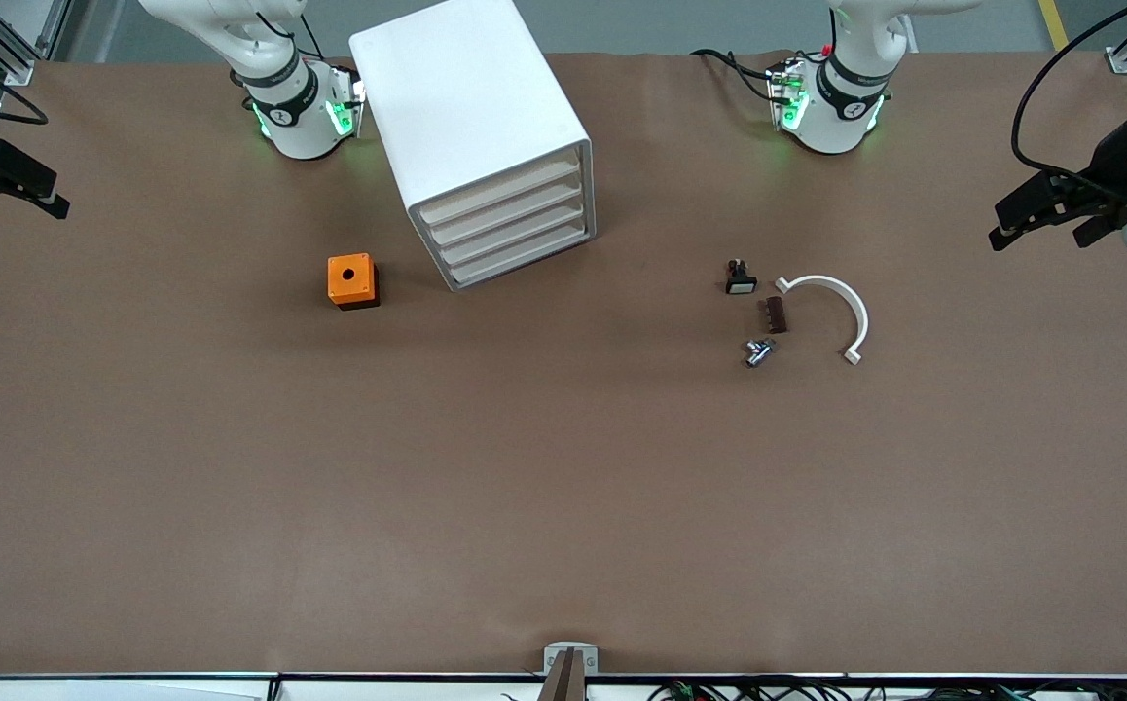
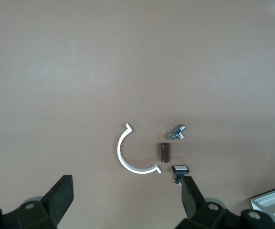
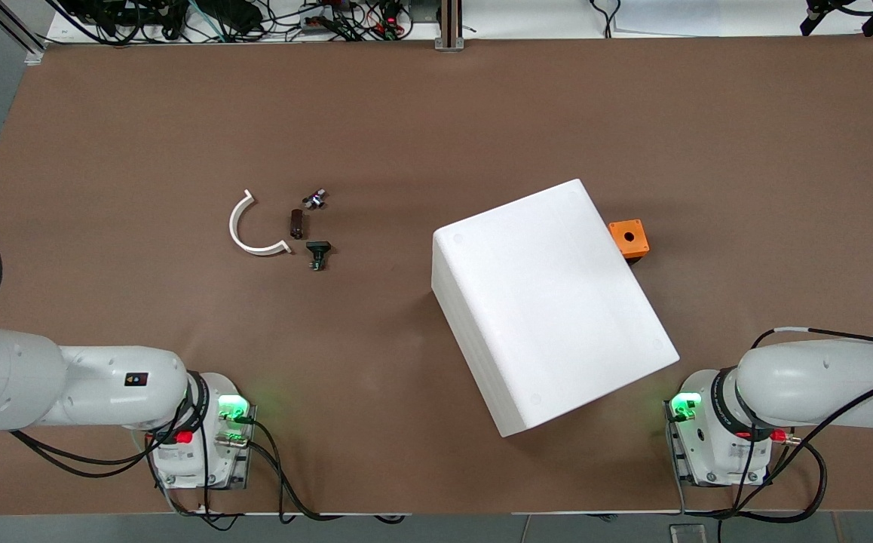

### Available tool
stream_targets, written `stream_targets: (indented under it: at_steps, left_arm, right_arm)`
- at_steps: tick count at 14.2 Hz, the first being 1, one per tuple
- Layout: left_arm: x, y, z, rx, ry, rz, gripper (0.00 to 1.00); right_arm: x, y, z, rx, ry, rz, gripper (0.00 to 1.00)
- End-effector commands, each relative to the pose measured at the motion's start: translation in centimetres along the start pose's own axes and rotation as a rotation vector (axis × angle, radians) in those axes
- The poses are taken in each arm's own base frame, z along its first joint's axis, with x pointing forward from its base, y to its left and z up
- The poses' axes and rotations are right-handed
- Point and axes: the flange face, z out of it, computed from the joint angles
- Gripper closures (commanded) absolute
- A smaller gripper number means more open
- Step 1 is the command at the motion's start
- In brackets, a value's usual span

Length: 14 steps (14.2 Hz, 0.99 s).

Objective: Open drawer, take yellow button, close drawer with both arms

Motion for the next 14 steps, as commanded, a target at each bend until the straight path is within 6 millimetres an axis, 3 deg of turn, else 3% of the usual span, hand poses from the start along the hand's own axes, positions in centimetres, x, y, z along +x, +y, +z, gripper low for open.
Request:
stream_targets:
  at_steps: [1,4,8,11,14]
  left_arm:
    - [0.1,0.1,-0.4,0.026,-0.008,0.018,0.00]
    - [0.2,0.1,-0.8,0.035,0.000,0.012,0.00]
    - [1.8,-0.1,0.8,0.033,-0.017,-0.006,0.00]
    - [3.3,0.1,4.6,0.039,-0.086,-0.002,0.00]
    - [4.0,2.2,8.7,0.052,-0.170,-0.005,0.00]
  right_arm:
    - [-0.8,0.2,-0.3,0.011,0.005,-0.013,0.00]
    - [-0.8,0.2,-0.3,0.011,0.005,-0.013,0.00]
    - [-0.8,0.2,-0.3,0.011,0.005,-0.013,0.00]
    - [-0.9,0.1,-0.2,0.011,0.002,-0.013,0.00]
    - [-0.9,0.1,-0.2,0.011,-0.001,-0.013,0.00]
